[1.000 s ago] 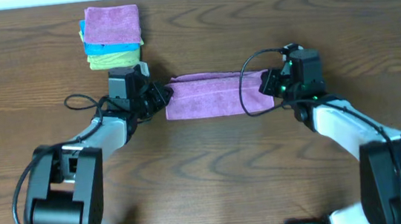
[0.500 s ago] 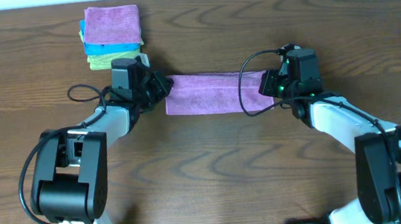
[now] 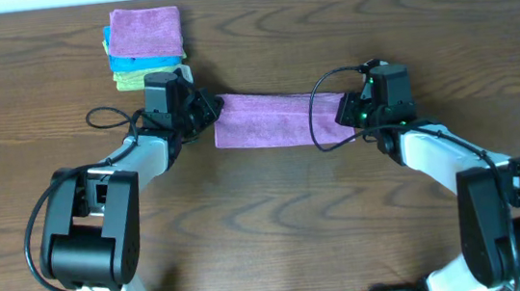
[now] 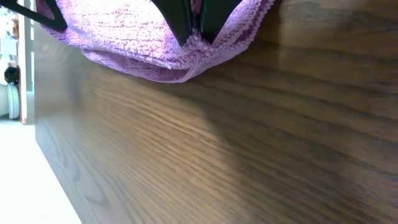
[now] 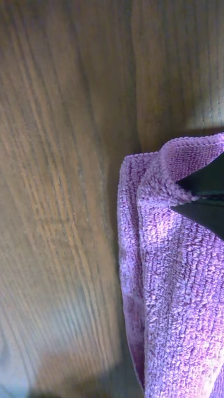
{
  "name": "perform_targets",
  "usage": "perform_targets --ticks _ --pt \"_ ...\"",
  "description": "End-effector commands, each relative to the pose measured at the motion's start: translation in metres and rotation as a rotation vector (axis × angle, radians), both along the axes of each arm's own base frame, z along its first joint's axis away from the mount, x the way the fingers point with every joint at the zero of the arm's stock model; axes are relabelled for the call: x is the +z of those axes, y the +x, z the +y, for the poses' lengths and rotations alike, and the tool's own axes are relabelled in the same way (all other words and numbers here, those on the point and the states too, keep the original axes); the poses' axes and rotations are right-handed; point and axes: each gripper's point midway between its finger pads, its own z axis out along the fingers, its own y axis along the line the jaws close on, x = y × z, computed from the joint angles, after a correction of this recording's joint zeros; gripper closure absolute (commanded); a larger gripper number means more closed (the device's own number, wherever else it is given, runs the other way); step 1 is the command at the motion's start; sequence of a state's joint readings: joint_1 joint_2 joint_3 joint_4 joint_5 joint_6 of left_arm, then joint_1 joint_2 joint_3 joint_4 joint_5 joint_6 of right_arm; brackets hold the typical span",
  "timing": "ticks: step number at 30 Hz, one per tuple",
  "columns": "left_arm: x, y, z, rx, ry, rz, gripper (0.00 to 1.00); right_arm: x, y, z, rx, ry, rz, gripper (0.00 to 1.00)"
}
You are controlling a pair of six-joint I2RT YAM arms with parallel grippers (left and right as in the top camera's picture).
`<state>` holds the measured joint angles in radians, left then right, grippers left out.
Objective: Fold the cloth
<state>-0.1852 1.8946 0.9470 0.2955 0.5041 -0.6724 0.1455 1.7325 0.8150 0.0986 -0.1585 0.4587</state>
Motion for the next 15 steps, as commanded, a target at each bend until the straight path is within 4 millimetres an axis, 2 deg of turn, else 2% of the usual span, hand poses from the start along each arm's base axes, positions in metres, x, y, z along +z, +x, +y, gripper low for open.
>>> perform_targets --ticks 1,8,10,13,14,15 --pt "-0.0018 0.0128 0.0129 0.037 0.068 -0.037 0.94 -0.0050 0.0067 -0.0075 -0.020 -0.051 -0.005 0.99" --pt "-0.0034 0.0155 0.0185 0.047 0.110 -0.055 0.94 -0.0040 0.0116 -0.0061 -0.032 -0.087 -0.034 0.98" --pt "-0.0037 0.0158 0.0194 0.050 0.114 -0.056 0.92 -0.0028 0.0127 -0.0054 -0.029 -0.090 -0.042 0.87" --pt "-0.0037 0.0157 0.0192 0.034 0.129 -0.068 0.76 -0.0023 0.0132 -0.0053 -0.029 -0.089 -0.045 0.71" --pt "-0.0037 0.0157 0.0192 0.026 0.137 -0.074 0.71 -0.0023 0.0132 -0.0053 -0.029 -0.089 -0.045 0.63" --pt "-0.0036 0.0157 0.0192 0.022 0.140 -0.078 0.67 -0.0023 0.0132 -0.0052 -0.029 -0.089 -0.045 0.62"
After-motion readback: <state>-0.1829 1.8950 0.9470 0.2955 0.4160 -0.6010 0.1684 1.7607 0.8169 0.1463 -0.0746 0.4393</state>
